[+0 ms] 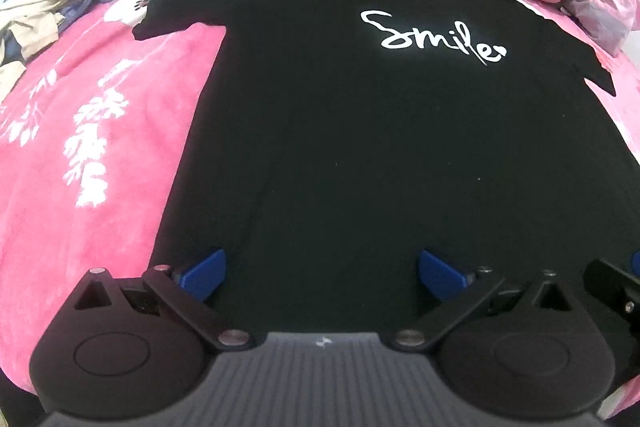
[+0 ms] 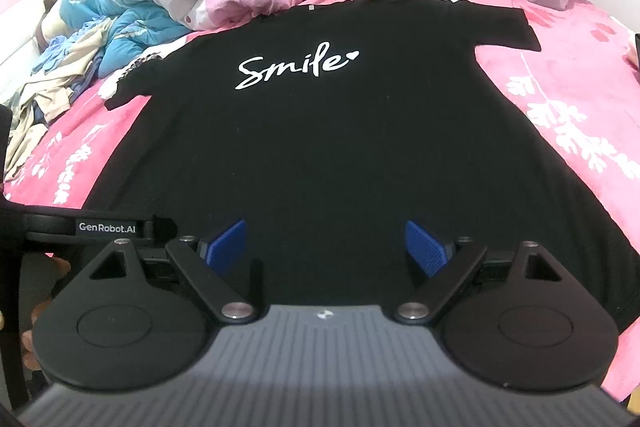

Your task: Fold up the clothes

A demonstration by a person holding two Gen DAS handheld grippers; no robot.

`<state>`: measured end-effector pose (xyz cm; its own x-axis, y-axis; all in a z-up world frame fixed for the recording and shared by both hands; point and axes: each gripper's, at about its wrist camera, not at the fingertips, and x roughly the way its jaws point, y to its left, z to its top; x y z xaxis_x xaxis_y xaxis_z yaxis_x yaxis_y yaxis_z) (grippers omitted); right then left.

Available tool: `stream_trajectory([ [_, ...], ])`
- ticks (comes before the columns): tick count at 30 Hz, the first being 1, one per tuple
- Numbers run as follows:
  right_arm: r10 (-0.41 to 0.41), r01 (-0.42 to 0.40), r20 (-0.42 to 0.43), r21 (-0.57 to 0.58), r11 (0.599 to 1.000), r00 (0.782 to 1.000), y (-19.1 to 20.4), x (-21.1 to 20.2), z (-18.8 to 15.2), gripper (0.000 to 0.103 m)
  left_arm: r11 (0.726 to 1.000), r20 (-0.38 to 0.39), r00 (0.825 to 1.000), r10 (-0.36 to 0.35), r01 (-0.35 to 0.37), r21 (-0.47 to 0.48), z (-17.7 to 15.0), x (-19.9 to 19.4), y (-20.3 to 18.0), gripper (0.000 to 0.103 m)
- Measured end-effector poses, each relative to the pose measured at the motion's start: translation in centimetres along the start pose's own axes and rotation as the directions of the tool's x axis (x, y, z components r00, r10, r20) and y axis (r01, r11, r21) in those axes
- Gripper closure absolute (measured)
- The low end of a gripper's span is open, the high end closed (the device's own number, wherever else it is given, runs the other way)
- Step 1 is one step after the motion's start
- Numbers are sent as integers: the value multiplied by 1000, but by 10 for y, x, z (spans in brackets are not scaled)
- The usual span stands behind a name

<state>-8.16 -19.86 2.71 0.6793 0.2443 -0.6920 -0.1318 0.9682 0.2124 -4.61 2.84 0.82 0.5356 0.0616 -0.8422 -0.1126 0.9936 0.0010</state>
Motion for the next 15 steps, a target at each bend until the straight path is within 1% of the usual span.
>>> stream_trajectory([
  [5,-1,1,-13,11,1000,1000,-2,3,-2,16,1000,44,999,10,-10,3,-6,0,-3,0],
  [15,2,-2,-32,13,1000,999,-2,8,-2,16,1000,41,999,15,-15,9,-5,2,-6,0],
])
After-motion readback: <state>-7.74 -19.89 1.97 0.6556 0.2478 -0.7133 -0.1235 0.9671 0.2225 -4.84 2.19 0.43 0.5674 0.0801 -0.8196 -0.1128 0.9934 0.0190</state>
